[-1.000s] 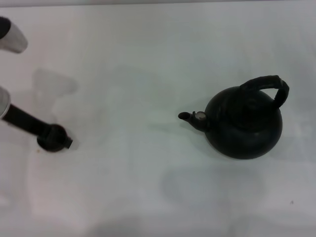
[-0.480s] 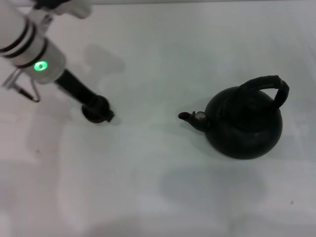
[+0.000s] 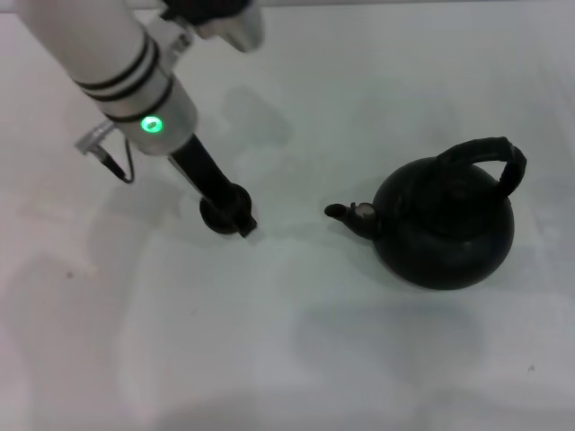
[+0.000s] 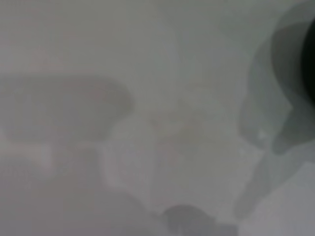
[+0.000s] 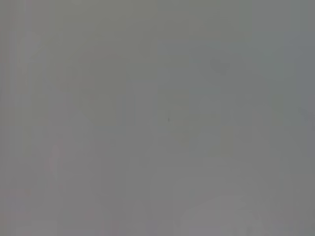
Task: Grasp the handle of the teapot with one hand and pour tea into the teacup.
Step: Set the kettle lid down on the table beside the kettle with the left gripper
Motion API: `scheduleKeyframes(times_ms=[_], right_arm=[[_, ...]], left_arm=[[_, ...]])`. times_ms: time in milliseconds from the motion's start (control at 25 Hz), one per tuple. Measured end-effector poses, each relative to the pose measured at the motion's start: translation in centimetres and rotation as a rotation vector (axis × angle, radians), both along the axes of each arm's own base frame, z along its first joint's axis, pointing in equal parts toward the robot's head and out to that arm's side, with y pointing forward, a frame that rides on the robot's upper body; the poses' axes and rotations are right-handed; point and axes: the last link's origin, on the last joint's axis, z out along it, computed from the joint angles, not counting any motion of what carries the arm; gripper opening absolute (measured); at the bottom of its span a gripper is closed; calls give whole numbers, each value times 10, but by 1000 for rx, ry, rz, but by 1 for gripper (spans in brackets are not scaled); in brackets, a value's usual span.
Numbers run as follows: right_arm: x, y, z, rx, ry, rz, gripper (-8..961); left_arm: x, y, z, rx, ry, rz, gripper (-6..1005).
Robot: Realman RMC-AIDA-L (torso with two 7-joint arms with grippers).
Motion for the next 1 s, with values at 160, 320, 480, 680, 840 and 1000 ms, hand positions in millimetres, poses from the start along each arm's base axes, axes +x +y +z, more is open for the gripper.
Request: scheduleKeyframes(times_ms=[160,320,480,680,840,1000], right_arm=[[0,0,-1,-7,30,2,848],[0,1,-1,-7,37,4,847],[0,1,-1,-10,36,3,847],[0,1,-2,-12,35,3,847],[0,0,-2,-12,36,3,846],[0,0,-2,-11,36,3,846]], left_arm=[[3,-7,-13,-19,41,-32,702],[6,-13,-22,-42,31,-48,703],[9,-16,-26,-50,7,-48,703],[8,-20,-31,-67,12,-62,703],[6,-22,-33,-76,21,-68,704],[5,-22,-33,-68,25,-62,709]])
